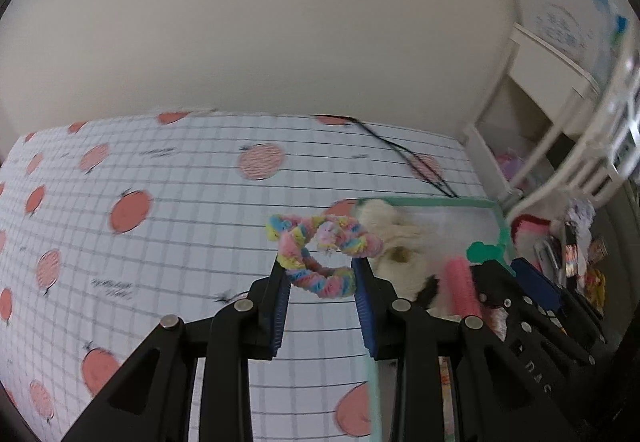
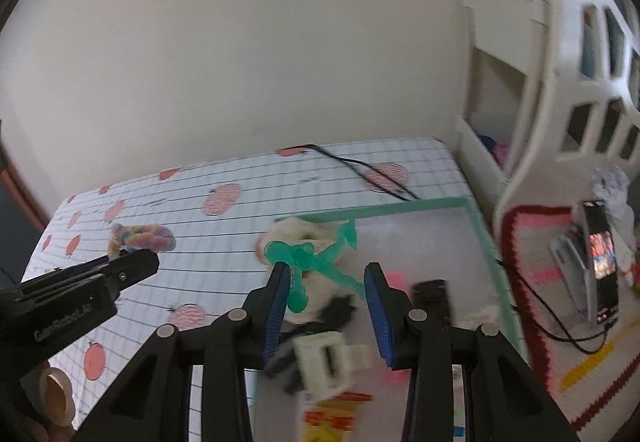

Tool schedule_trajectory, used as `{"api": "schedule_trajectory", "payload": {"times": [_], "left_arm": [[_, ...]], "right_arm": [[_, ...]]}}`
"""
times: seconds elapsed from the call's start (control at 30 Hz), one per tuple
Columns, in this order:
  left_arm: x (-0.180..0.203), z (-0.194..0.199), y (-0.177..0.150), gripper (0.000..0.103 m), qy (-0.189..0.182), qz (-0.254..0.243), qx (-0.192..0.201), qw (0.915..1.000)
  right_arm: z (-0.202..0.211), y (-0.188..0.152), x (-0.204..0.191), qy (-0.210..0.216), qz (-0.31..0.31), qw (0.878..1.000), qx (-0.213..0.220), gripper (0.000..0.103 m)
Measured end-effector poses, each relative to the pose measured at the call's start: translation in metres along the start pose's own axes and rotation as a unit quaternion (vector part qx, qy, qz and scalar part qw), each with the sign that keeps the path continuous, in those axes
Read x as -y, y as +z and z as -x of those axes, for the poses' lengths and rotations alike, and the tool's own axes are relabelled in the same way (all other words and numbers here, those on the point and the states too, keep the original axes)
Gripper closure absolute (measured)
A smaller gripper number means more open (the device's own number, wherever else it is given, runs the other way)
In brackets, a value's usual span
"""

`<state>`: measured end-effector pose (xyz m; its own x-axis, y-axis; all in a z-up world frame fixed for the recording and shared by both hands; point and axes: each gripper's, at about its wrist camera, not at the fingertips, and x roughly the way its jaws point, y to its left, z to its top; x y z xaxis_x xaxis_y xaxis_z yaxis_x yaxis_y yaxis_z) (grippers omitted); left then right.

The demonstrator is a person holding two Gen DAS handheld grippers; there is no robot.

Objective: Organize objects
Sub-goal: 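Carry the hair tie and green figure with both grippers over the teal box, then open the left gripper over the box while right releases the green figure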

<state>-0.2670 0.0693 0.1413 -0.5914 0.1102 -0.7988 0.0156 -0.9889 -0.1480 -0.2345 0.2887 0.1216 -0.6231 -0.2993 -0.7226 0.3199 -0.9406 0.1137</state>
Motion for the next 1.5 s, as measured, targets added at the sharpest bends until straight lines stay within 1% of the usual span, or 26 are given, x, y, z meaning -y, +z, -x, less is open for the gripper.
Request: {"api": "schedule_trajectory", "payload": {"times": [0.17,0.3,0.47,0.6,0.73,0.9,1.07,1.13,1.3,1.43,1.5], "left_arm": [[0.040,-0.021,-0.004,0.071,-0.031,-0.041,-0.003,0.9987],[0.061,-0.032,-0.008,0.071,-0.047,-0.057,-0.008,0.9972],[0.079,-0.057,-0.020,0.071,-0.052,-0.070,-0.034,0.9956],[0.082,-0.070,-0.025,0.071,-0.058,-0.068,-0.047,0.9949],[0.086,-0.081,-0.030,0.071,-0.055,-0.074,-0.058,0.9941],[0.088,-0.084,-0.033,0.071,-0.054,-0.077,-0.065,0.9934],[0.089,-0.085,-0.035,0.070,-0.053,-0.080,-0.072,0.9928],[0.089,-0.084,-0.034,0.069,-0.052,-0.080,-0.074,0.9927],[0.087,-0.083,-0.032,0.060,-0.043,-0.078,-0.076,0.9931],[0.086,-0.081,-0.032,0.059,-0.042,-0.075,-0.082,0.9929],[0.085,-0.080,-0.032,0.057,-0.045,-0.075,-0.085,0.9925]], "right_arm": [[-0.003,-0.003,0.030,-0.022,-0.016,1.000,-0.009,0.062],[-0.006,-0.010,0.047,-0.036,-0.024,0.999,-0.014,0.062],[-0.017,-0.016,0.065,-0.043,-0.040,0.998,-0.031,0.062],[-0.027,-0.021,0.070,-0.043,-0.042,0.997,-0.041,0.062],[-0.036,-0.026,0.071,-0.044,-0.037,0.997,-0.051,0.062],[-0.043,-0.029,0.070,-0.046,-0.035,0.997,-0.057,0.059],[-0.045,-0.030,0.070,-0.047,-0.035,0.997,-0.058,0.059],[-0.045,-0.030,0.070,-0.047,-0.035,0.997,-0.058,0.059],[-0.044,-0.030,0.069,-0.048,-0.036,0.997,-0.057,0.058],[-0.042,-0.030,0.072,-0.047,-0.046,0.996,-0.057,0.055],[-0.041,-0.031,0.074,-0.043,-0.050,0.996,-0.059,0.054]]}}
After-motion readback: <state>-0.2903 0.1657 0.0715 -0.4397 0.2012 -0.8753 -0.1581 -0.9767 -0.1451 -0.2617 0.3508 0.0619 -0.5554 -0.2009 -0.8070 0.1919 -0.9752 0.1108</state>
